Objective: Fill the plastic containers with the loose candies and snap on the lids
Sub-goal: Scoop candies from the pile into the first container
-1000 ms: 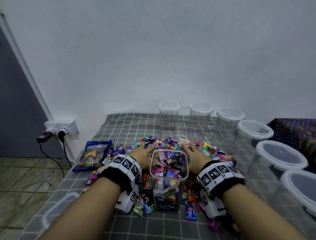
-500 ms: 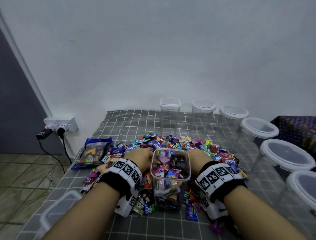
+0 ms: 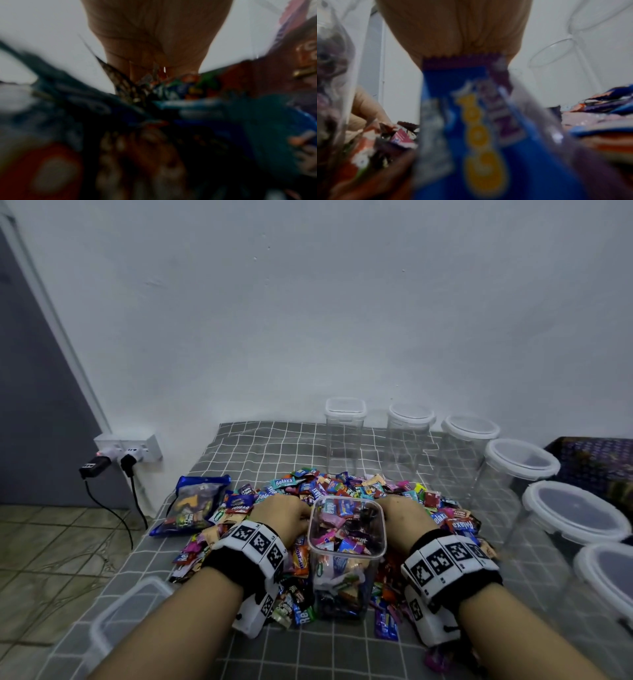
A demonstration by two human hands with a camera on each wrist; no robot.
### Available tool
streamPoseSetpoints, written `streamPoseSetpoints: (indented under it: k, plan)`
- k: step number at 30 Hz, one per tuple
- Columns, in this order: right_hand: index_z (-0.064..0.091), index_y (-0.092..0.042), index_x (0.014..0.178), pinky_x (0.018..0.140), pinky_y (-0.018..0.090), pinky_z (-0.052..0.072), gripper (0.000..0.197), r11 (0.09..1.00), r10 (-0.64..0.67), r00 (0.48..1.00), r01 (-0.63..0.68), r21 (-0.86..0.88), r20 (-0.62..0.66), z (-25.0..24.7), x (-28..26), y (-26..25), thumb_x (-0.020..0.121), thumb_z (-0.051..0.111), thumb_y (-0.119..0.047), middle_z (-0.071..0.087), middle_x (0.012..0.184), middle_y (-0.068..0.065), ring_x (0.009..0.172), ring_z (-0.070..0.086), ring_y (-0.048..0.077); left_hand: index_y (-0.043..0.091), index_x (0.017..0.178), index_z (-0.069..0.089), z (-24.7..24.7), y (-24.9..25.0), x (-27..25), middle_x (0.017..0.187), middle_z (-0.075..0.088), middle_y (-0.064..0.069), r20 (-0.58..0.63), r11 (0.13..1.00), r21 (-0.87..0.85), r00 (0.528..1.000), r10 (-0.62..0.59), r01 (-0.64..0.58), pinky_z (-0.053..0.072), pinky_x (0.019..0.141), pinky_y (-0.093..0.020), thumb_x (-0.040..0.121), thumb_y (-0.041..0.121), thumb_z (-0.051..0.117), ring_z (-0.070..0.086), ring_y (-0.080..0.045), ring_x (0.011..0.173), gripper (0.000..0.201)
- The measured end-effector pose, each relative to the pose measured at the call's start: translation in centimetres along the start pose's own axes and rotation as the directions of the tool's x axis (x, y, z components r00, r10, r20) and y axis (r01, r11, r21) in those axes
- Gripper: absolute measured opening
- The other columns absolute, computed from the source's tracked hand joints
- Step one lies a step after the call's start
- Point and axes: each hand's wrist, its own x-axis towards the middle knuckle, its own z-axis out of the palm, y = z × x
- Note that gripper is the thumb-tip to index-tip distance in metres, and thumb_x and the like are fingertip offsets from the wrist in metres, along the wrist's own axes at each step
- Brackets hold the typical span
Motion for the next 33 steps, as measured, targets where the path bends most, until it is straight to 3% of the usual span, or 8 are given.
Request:
streamPoseSetpoints:
  k: [6, 12, 18, 21, 25, 27, 30, 33]
  plan:
    - [0.062, -0.022, 0.120, 0.092, 0.028, 0.043, 0.029, 0.991, 0.022, 0.994, -0.007, 0.136, -0.104, 0.1, -0.8, 0.5, 0.092, 0.056, -0.026, 0.063, 0.119, 0.002, 0.110, 0.056, 0.020, 0.024, 0.101, 0.069, -0.1, -0.3, -0.6, 0.099, 0.069, -0.006, -0.161, 0.991, -0.130, 0.986, -0.041, 0.020, 0.047, 0.078, -0.031, 0.095, 0.037, 0.048, 0.060, -0.026, 0.097, 0.025]
    - [0.059, -0.020, 0.125, 0.098, 0.033, 0.043, 0.035, 0.964, 0.072, 0.984, -0.027, 0.263, -0.161, -0.6, -2.0, 0.7, 0.091, 0.058, -0.023, 0.063, 0.123, 0.004, 0.112, 0.056, 0.021, 0.027, 0.109, 0.070, -0.5, -0.4, -1.6, 0.101, 0.071, 0.000, -0.285, 0.949, -0.312, 0.957, -0.061, -0.033, 0.048, 0.080, -0.027, 0.092, 0.040, 0.055, 0.063, -0.019, 0.094, 0.026]
    - [0.063, -0.017, 0.121, 0.093, 0.024, 0.041, 0.033, 0.899, 0.066, 0.953, 0.071, 0.432, -0.295, -2.6, -3.7, -0.2, 0.088, 0.063, -0.015, 0.066, 0.116, 0.003, 0.108, 0.058, 0.018, 0.024, 0.108, 0.072, -2.0, -0.2, -2.6, 0.098, 0.073, -0.001, -0.381, 0.853, -0.516, 0.913, -0.145, -0.079, 0.051, 0.082, -0.031, 0.089, 0.034, 0.062, 0.064, -0.017, 0.089, 0.024]
    - [0.065, -0.017, 0.119, 0.088, 0.017, 0.039, 0.033, 0.862, 0.058, 0.918, 0.152, 0.483, -0.393, -3.9, -4.3, -0.9, 0.086, 0.066, -0.014, 0.067, 0.113, 0.001, 0.101, 0.058, 0.009, 0.020, 0.108, 0.071, -2.9, 0.0, -3.3, 0.095, 0.073, -0.002, -0.433, 0.779, -0.612, 0.882, -0.186, -0.136, 0.053, 0.084, -0.033, 0.087, 0.031, 0.065, 0.066, -0.016, 0.086, 0.025]
    - [0.067, -0.020, 0.115, 0.090, 0.018, 0.043, 0.033, 0.804, 0.012, 0.877, 0.277, 0.526, -0.480, -5.8, -5.4, -2.3, 0.082, 0.069, -0.012, 0.065, 0.102, -0.010, 0.098, 0.060, 0.005, 0.017, 0.103, 0.073, -4.0, 0.4, -4.1, 0.081, 0.072, 0.000, -0.476, 0.727, -0.656, 0.859, -0.189, -0.204, 0.054, 0.078, -0.034, 0.086, 0.024, 0.067, 0.066, -0.016, 0.077, 0.020]
    - [0.068, -0.022, 0.113, 0.091, 0.018, 0.045, 0.033, 0.791, -0.027, 0.873, 0.317, 0.524, -0.487, -6.4, -6.0, -3.0, 0.081, 0.070, -0.012, 0.064, 0.097, -0.015, 0.097, 0.061, 0.004, 0.017, 0.100, 0.074, -4.2, 0.6, -4.3, 0.075, 0.070, 0.004, -0.484, 0.689, -0.687, 0.853, -0.195, -0.231, 0.054, 0.076, -0.031, 0.085, 0.021, 0.067, 0.066, -0.014, 0.073, 0.017]
    - [0.068, -0.022, 0.112, 0.085, 0.005, 0.042, 0.033, 0.790, -0.090, 0.879, 0.349, 0.505, -0.468, -6.7, -6.7, -3.8, 0.080, 0.072, -0.012, 0.062, 0.094, -0.020, 0.091, 0.059, -0.005, 0.018, 0.100, 0.074, -4.4, 0.9, -4.6, 0.072, 0.067, 0.013, -0.472, 0.641, -0.727, 0.856, -0.209, -0.245, 0.054, 0.075, -0.028, 0.085, 0.020, 0.068, 0.066, -0.009, 0.072, 0.016]
    - [0.068, -0.021, 0.111, 0.085, 0.004, 0.042, 0.033, 0.797, -0.130, 0.887, 0.359, 0.486, -0.442, -6.4, -7.0, -4.5, 0.079, 0.072, -0.010, 0.067, 0.099, -0.014, 0.093, 0.059, -0.006, 0.018, 0.098, 0.074, -4.4, 0.9, -4.7, 0.073, 0.068, 0.014, -0.463, 0.594, -0.761, 0.860, -0.213, -0.262, 0.056, 0.076, -0.032, 0.084, 0.018, 0.069, 0.067, -0.009, 0.072, 0.015]
